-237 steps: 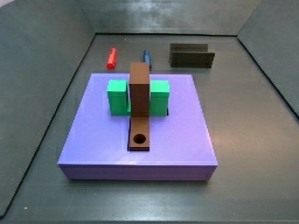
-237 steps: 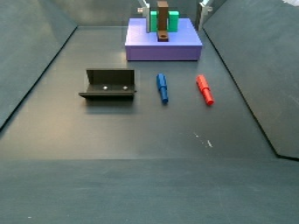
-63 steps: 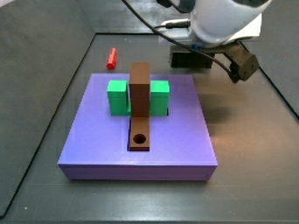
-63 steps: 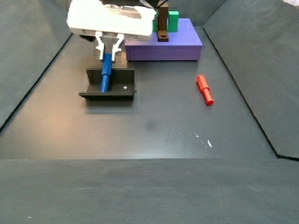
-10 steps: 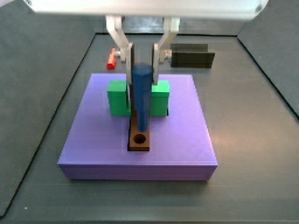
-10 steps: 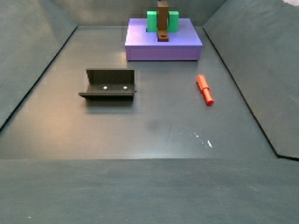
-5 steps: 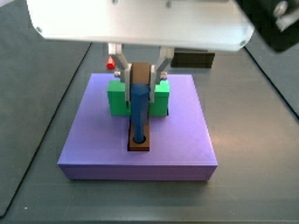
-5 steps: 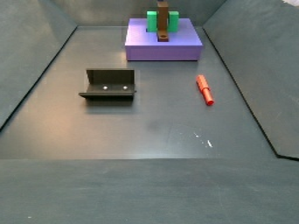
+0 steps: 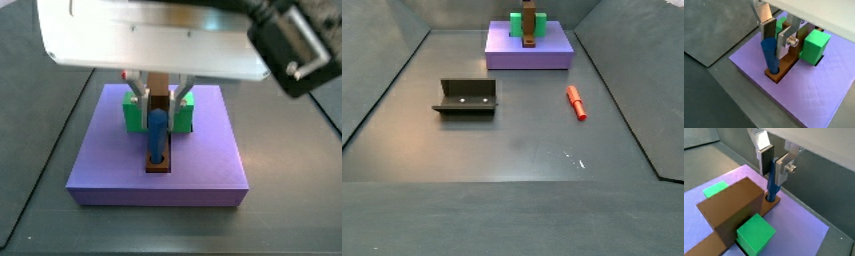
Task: Pick up the blue object. Move up. Place the blue object on the fixture. Regrasp the blue object. Move to above the board. Insert the blue object.
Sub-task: Insert the blue object.
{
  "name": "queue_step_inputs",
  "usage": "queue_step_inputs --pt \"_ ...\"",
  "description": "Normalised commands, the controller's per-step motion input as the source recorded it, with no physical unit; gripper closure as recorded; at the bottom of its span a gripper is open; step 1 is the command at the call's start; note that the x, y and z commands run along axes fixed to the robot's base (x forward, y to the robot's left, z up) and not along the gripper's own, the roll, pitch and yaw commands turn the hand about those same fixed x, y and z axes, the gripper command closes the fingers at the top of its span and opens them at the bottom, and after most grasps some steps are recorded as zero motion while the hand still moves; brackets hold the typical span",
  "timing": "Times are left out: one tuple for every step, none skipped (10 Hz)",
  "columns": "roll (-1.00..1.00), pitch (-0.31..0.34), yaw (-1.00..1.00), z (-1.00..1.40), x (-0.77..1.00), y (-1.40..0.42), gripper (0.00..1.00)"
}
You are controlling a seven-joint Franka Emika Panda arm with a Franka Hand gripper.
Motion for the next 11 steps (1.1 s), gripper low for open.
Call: queue_step_inputs --pt "0.11 0.120 0.00 -0.20 0.32 -0.09 1.00" --pt "0.13 0.117 0.00 -0.24 0.35 -0.07 1.00" --pt "0.11 0.067 0.00 -0.34 0.20 -0.01 1.00" --pt "0.11 0.040 0.00 -0.40 0.09 0.00 1.00" --pt "0.15 0.010 0.00 -0.39 0.00 0.00 1.00" --pt "0.20 0.000 0.00 -0.37 -0.05 0.00 1.00" --pt "0.15 0.000 0.00 -0.37 -0.10 0.00 1.00" --pt "0.09 0.000 0.00 -0.23 -0.03 0.00 1.00" --pt "0.03 0.000 -0.02 -0.19 -0.21 0.00 1.00" --pt "0.03 0.000 0.00 -0.29 -0.15 -0.02 1.00" --pt "0.02 -0.039 0.00 -0.49 0.00 0.00 1.00"
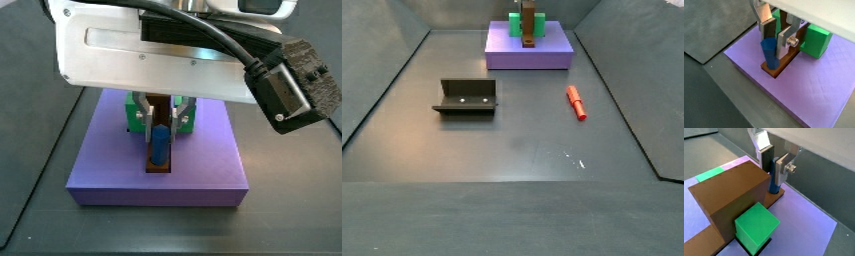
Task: Pick up the blue object. Move up. Place the blue object on the fixture. Regrasp the blue object. Move to above the board. Insert the blue object.
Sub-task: Insert the blue object.
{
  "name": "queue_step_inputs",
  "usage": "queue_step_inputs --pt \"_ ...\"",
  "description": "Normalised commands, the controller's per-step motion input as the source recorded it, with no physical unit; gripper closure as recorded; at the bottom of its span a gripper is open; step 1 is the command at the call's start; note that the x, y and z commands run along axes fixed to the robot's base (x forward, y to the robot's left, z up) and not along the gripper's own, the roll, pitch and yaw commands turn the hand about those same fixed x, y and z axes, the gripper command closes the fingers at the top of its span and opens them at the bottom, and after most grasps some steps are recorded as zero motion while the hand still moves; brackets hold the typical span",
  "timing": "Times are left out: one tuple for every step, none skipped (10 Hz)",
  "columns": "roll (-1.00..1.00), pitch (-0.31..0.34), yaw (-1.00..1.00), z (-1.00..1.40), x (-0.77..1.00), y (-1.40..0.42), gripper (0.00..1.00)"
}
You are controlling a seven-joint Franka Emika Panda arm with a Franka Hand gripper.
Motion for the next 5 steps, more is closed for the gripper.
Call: queue_step_inputs --pt "0.02 0.037 -0.01 -0.11 0.05 0.00 1.00" --pt "0.00 0.039 0.00 0.00 0.01 0.00 1.00" --pt "-0.02 0.000 0.00 0.00 0.00 0.00 1.00" --pt "0.01 0.000 0.00 0.00 0.00 0.00 1.00" --pt "0.00 0.000 0.00 0.00 0.00 0.00 1.00"
